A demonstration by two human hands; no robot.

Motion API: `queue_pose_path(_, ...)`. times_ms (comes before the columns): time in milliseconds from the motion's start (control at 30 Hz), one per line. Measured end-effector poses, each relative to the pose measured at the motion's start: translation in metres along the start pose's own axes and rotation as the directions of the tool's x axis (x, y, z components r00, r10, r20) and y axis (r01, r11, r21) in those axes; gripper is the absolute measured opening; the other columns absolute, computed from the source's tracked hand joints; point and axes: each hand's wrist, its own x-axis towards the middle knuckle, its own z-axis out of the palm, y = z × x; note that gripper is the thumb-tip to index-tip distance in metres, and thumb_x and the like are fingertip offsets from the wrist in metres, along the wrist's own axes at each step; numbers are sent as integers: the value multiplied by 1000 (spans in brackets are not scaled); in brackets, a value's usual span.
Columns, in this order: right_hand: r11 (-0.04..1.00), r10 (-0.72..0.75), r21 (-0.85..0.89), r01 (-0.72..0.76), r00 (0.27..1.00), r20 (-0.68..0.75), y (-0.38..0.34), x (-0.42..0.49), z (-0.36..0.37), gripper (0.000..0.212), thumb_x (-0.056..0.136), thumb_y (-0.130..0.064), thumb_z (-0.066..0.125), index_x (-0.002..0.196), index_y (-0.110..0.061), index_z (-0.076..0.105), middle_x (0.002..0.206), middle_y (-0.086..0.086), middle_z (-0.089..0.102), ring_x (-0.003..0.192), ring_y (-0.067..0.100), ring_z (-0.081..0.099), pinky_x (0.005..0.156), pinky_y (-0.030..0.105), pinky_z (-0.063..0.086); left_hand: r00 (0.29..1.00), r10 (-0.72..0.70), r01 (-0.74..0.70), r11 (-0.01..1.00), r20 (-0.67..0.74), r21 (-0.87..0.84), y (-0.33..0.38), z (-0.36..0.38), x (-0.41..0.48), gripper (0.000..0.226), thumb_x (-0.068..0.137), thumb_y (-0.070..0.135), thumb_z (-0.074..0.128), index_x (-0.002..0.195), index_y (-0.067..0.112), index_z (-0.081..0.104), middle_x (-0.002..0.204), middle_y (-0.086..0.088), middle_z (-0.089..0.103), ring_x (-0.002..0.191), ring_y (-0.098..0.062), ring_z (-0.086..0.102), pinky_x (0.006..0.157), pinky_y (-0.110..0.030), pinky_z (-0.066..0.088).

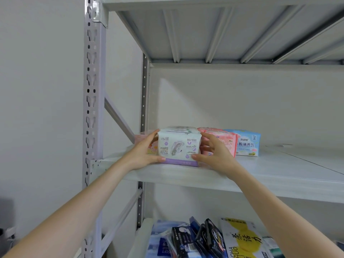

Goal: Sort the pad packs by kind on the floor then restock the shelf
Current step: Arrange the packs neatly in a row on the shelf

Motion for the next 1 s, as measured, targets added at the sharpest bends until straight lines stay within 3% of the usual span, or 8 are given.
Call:
queue_pose_path(200,1000,4,7,-4,1000,-12,0,3,5,81,71,-19,85,139,-29,43,125,-5,61,108,10,62,87,24,51,1000,5,-5,1000,13,7,-11,-4,6,99,76,19,82,153,25,20,150,7,39,136,-2,36,116,-29,28)
queue_pose_path(367,1000,4,-22,-5,1000,-30,-5,-4,1,78,70,-22,85,135,-31,45,124,-6,61,108,8,61,92,27,51,998,0,2,999,-59,37,-9,-6,7,113,68,32,87,154,29,14,153,10,34,138,-6,31,111,-25,29)
queue_pose_path(500,997,-1,-79,-4,997,-72,-12,-18,-18,80,71,-29,84,139,-31,42,129,-10,56,115,8,56,95,28,47,995,61,-57,997,-84,46,16,-11,8,116,61,41,88,152,37,16,157,12,26,132,-11,43,108,-28,37)
queue_pose_path(600,994,-21,-112,5,991,-135,-16,-28,-43,75,72,-30,83,135,-33,44,128,-10,57,115,7,57,94,28,47,989,140,-135,986,-40,98,46,-11,16,114,63,47,85,152,37,15,157,15,25,138,-8,37,113,-27,29)
queue_pose_path(733,984,-13,-175,-20,983,-183,-13,-32,-83,78,73,-30,83,139,-30,42,126,-10,55,115,9,54,91,27,44,977,205,-214,950,62,227,85,0,42,106,69,51,80,153,34,18,157,12,28,143,-4,24,107,-18,18)
queue_pose_path(1000,960,66,-262,-97,990,-126,26,-9,-130,84,69,-32,85,140,-28,41,132,-3,51,119,13,50,98,31,41,962,38,-149,901,269,408,114,40,112,104,69,58,77,152,33,21,154,10,33,141,-11,32,112,-27,26)
